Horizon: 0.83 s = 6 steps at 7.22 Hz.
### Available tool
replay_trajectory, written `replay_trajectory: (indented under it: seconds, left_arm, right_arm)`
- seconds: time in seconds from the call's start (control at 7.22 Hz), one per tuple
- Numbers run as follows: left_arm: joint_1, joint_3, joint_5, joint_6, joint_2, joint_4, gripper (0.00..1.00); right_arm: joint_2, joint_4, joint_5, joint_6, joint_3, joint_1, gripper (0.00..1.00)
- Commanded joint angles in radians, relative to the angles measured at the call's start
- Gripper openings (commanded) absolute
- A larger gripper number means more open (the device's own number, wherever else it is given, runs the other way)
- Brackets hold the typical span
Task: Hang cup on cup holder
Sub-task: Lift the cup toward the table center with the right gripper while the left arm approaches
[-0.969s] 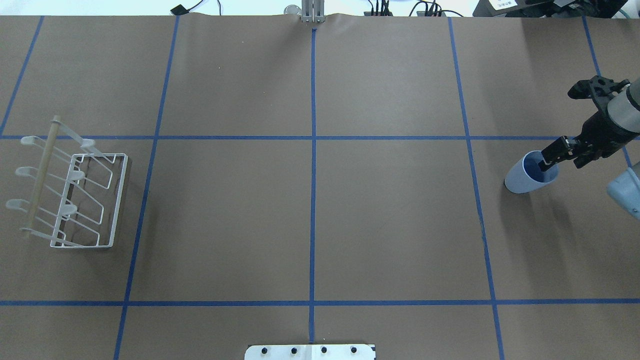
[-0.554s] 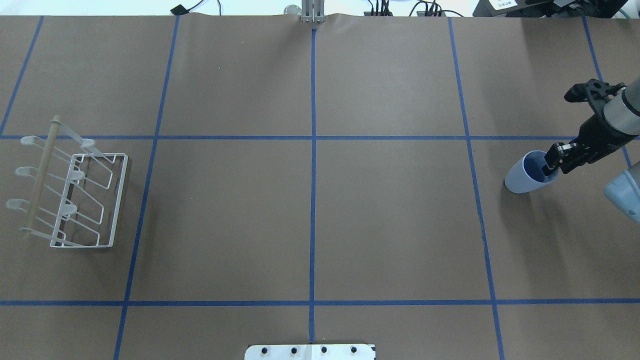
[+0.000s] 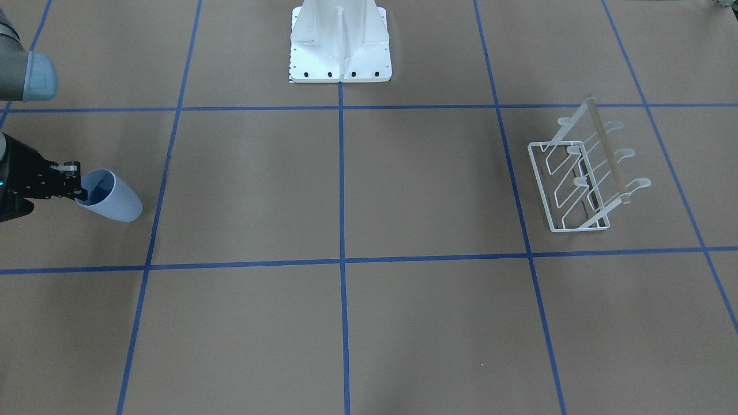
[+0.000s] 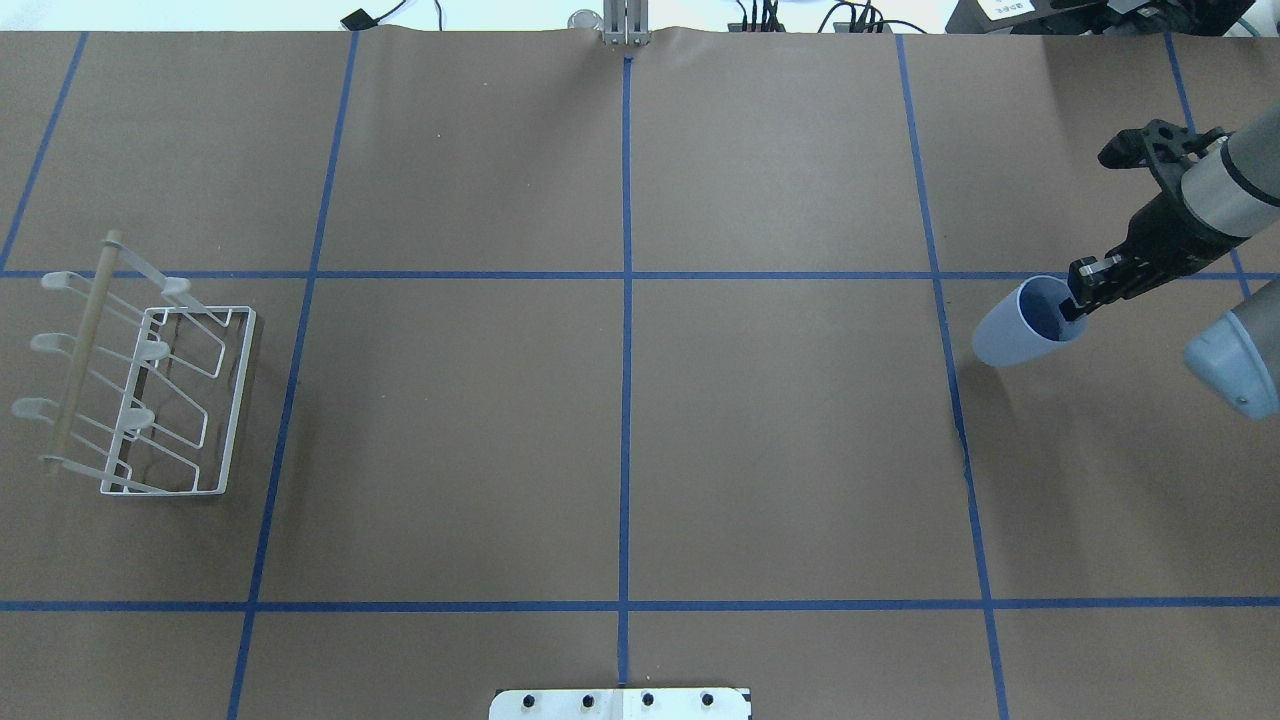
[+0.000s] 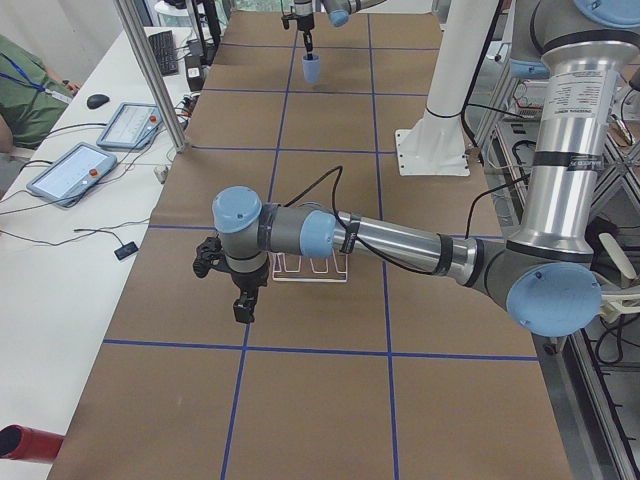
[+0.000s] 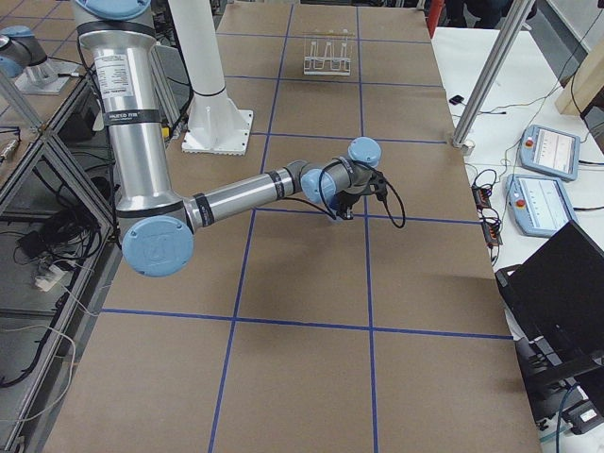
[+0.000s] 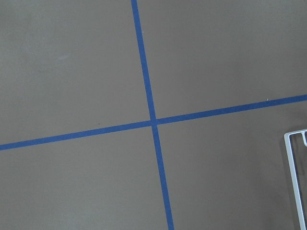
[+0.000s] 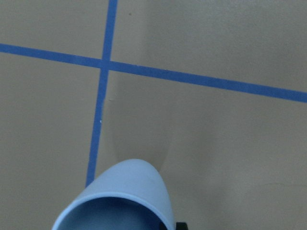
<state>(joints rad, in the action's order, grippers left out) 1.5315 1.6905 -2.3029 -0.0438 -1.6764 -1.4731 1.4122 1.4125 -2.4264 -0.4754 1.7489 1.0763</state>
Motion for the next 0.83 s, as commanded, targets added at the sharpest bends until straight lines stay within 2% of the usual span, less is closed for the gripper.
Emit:
replay_trajectory:
  seconds: [0.0, 0.14, 0.28, 0.55, 0.69]
  left_arm:
    - [-0.008, 0.005, -0.009, 0.161, -0.099, -0.001, 0.97]
    - [-0.020, 0.003, -0.085, 0.215, -0.141, -0.007, 0.97]
    - [-0.030, -0.002, -0.190, 0.272, -0.149, -0.121, 0.97]
    - [-0.120, 0.006, -0.222, 0.631, -0.154, -0.458, 0.97]
    - [-0.172, 0.005, -0.218, 0.794, -0.155, -0.634, 0.97]
  right_arm:
    - [-0.102, -0.003, -0.025, -0.125, 0.058, 0.002, 0.00]
    - [-0.151, -0.083, -0.025, -0.284, 0.070, -0.002, 0.00]
    - [-0.183, -0.263, -0.022, -0.483, 0.058, -0.024, 0.00]
    - [-0.197, -0.593, 0.025, -0.810, 0.058, -0.052, 0.00]
    - [-0.206, -0.715, 0.083, -0.932, 0.057, -0.091, 0.00]
